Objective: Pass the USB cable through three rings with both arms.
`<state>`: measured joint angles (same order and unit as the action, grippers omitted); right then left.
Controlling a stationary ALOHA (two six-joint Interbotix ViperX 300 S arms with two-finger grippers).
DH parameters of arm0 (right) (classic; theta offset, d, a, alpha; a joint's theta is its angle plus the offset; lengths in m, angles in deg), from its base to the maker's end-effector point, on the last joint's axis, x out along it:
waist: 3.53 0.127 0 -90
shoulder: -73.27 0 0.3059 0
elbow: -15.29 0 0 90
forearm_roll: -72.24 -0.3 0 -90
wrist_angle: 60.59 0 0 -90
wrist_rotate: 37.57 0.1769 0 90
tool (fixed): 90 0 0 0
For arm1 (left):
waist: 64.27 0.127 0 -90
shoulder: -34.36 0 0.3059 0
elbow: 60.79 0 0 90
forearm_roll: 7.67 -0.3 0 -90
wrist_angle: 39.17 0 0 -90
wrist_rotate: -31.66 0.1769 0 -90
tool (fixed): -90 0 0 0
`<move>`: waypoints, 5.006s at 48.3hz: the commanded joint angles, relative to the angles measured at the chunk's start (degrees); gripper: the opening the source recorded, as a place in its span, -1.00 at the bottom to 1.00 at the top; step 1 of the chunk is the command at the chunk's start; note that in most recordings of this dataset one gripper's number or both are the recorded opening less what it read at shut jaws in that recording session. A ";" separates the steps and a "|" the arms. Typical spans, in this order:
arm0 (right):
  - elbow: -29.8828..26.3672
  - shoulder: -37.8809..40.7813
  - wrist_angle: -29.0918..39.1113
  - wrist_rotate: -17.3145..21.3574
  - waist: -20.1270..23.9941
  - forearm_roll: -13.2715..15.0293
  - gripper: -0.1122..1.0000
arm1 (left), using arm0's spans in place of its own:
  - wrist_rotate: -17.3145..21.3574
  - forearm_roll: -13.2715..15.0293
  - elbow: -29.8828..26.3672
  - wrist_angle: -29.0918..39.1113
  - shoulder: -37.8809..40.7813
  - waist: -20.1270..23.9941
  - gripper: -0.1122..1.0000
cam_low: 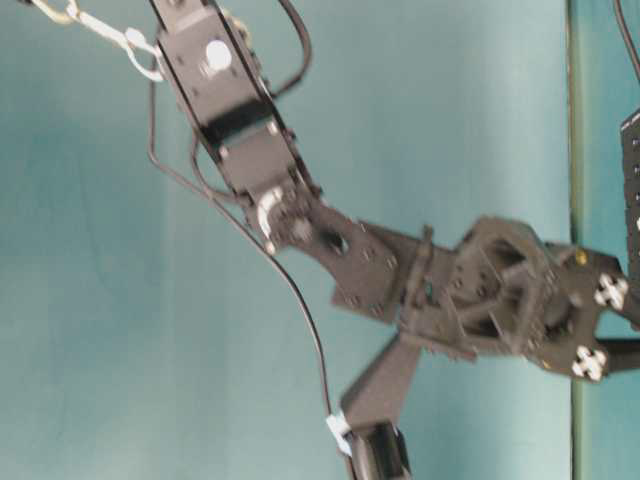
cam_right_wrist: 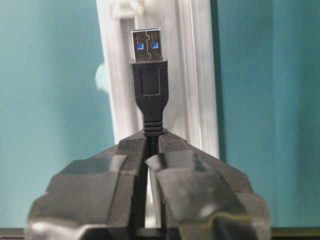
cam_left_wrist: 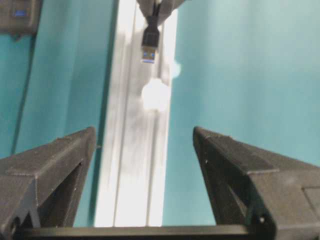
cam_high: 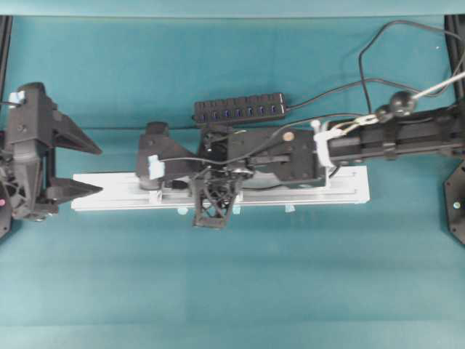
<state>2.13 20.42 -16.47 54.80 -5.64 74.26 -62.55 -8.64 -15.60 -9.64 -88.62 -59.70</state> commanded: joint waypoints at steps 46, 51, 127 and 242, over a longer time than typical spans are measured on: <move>-5.54 3.69 0.88 -2.72 1.85 -1.05 -0.96 | -0.18 0.00 0.79 1.85 -4.13 0.44 0.72; -5.98 4.04 0.53 -2.72 1.85 -1.05 -0.96 | -0.18 -0.09 0.88 1.85 -4.22 0.44 0.72; -7.38 4.48 -5.54 0.70 0.97 -1.14 -0.96 | -4.92 0.00 6.50 -31.90 24.96 -2.90 0.71; -6.24 3.96 -9.32 0.97 0.97 -2.20 -0.96 | -0.88 0.00 9.93 -44.65 29.36 -2.11 -0.40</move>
<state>-3.76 25.61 -25.26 55.41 -4.84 72.24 -63.61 -8.64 -4.70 -53.67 -59.26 -61.63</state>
